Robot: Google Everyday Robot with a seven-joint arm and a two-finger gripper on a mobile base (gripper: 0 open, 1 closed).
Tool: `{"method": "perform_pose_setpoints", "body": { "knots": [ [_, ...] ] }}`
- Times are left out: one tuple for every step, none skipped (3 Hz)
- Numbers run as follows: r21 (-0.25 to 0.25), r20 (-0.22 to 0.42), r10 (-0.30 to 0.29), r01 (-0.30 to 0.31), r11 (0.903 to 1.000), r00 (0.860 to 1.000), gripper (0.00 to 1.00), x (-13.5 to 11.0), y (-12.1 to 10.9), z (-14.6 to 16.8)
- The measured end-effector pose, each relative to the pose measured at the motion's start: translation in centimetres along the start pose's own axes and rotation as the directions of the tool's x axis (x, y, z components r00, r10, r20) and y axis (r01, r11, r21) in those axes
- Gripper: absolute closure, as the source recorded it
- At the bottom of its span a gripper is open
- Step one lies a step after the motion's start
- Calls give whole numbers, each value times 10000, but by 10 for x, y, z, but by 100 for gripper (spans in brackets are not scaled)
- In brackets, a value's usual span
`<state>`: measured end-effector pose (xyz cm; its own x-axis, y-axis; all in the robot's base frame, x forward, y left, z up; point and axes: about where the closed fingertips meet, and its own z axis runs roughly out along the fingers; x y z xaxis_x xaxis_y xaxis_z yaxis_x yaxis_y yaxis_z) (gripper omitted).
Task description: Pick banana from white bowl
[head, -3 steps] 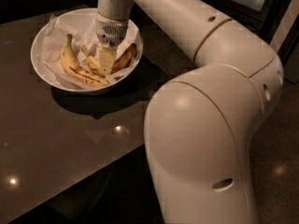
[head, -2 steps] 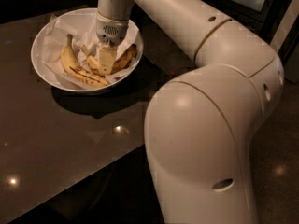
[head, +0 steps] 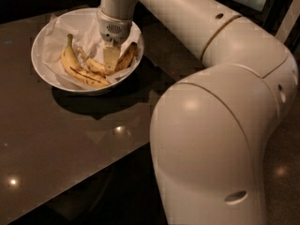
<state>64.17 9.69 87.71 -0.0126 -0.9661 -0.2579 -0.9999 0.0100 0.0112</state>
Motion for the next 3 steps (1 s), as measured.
{"method": "perform_pose_setpoints", "body": {
  "knots": [
    [431,-281,-27,39,9991,9996,100,6,-1,-9],
    [508,-186,-37,47,9987,9998,100,3,-5,-6],
    [508,-186,-37,47,9987,9998,81,3,-5,-6]
  ]
}}
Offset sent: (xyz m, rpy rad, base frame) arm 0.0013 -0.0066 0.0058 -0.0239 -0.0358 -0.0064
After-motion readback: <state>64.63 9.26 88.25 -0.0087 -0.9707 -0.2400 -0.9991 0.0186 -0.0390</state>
